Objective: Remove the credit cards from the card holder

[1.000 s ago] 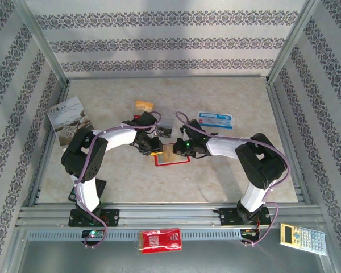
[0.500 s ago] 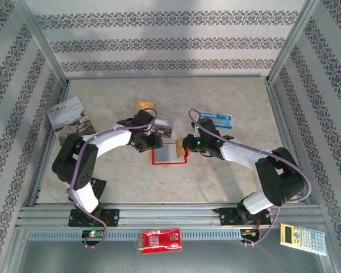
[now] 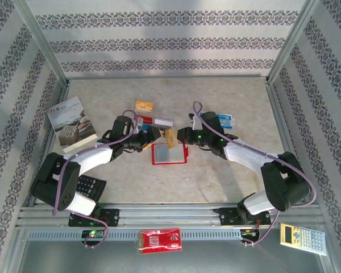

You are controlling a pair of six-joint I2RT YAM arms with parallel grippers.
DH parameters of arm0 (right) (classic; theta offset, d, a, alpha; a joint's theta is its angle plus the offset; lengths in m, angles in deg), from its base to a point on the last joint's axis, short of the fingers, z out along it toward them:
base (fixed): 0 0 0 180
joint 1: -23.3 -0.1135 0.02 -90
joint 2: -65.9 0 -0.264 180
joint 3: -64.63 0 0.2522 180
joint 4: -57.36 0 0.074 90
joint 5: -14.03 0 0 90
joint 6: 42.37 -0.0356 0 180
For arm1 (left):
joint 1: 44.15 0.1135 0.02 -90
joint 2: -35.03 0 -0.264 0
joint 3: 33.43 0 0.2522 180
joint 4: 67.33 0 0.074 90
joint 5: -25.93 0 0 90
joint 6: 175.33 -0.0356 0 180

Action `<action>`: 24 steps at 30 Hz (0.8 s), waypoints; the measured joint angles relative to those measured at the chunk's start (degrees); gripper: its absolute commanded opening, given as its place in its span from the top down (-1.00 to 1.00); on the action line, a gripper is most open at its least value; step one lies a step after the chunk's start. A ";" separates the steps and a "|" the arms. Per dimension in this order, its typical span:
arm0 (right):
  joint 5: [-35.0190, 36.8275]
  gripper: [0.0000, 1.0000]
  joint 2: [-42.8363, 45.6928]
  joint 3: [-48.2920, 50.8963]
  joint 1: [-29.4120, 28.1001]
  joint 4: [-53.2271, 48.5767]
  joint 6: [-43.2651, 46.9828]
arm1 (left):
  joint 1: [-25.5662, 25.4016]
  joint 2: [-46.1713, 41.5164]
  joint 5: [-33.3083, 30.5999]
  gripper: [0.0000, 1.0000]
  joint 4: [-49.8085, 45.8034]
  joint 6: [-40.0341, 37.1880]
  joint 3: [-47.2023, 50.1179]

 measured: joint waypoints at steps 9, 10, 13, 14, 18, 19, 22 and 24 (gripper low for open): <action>-7.28 1.00 -0.52 -0.48 1.07 7.56 -7.23 | 0.02 4.52 8.72 -0.09 18.97 7.04 0.55; -7.67 1.00 -0.52 -0.48 1.14 7.93 -7.72 | 0.02 4.81 9.16 0.01 20.09 7.65 0.55; -8.59 1.00 -0.52 -0.63 1.29 8.76 -9.05 | 0.02 4.85 10.08 0.30 22.67 8.79 0.52; -8.83 1.00 -0.52 -0.68 1.40 9.01 -9.38 | 0.02 4.85 10.25 0.39 23.15 9.05 0.52; -9.31 0.91 -0.52 -0.74 1.51 9.62 -10.73 | 0.09 4.79 10.78 0.86 24.65 9.68 0.55; -9.35 0.75 -0.66 -0.74 1.86 9.44 -11.23 | 0.31 4.61 10.99 0.95 25.27 10.01 0.52; -9.86 0.46 -1.29 -0.74 1.84 9.94 -13.22 | 0.35 3.30 11.43 1.00 26.45 10.71 0.46; -10.21 0.39 -1.27 -0.72 1.42 11.19 -14.60 | 0.42 2.60 11.21 1.00 26.45 10.80 0.46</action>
